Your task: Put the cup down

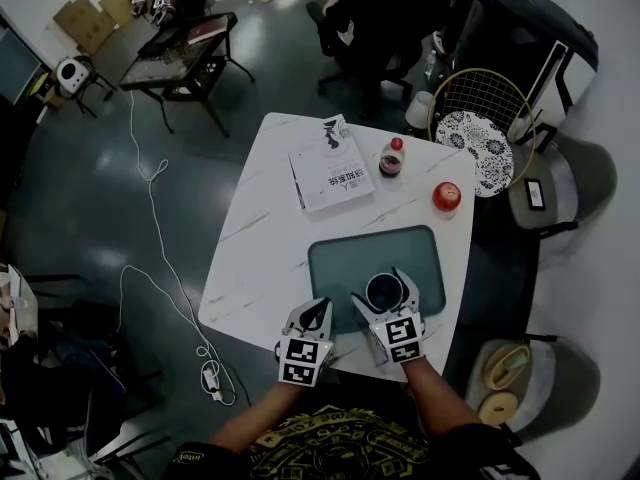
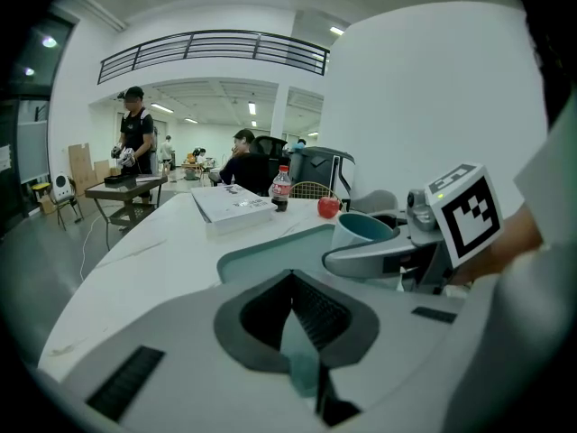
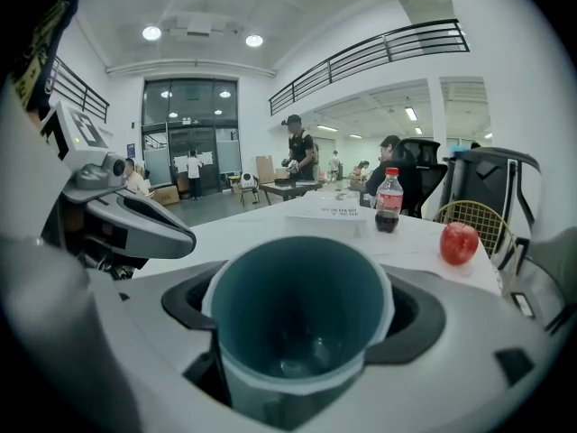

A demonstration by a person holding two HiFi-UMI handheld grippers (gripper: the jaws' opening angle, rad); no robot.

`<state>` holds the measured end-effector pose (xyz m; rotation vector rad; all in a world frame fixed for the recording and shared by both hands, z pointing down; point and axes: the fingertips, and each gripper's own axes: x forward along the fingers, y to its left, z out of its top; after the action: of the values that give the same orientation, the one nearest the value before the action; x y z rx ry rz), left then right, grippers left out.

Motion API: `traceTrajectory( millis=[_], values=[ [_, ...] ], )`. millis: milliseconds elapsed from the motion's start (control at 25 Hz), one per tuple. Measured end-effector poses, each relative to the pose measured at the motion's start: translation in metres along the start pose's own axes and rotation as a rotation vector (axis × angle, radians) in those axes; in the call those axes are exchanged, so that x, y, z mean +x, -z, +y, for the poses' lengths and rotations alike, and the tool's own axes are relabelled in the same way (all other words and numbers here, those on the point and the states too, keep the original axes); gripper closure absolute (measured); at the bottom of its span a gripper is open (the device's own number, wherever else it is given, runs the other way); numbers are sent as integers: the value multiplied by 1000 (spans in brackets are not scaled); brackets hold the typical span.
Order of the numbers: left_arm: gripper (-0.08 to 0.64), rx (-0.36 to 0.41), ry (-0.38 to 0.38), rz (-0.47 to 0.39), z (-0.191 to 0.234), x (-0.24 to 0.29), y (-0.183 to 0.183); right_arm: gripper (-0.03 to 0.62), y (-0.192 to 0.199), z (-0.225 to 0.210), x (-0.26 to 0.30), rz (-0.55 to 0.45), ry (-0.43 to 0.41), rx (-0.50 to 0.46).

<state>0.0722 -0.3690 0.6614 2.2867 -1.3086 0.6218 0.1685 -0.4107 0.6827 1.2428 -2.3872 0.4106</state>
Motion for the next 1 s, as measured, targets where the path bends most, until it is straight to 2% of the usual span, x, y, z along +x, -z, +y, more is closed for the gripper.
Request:
traceTrajectory(
  millis=[520,1000],
  values=[
    [551,17,4,-54,1,-34,-7,158,-10,3,-30,-21,87,-5],
    [551,28,27,-133,1,-82,-15,158,-46,35,-87,-166,178,12]
  ],
)
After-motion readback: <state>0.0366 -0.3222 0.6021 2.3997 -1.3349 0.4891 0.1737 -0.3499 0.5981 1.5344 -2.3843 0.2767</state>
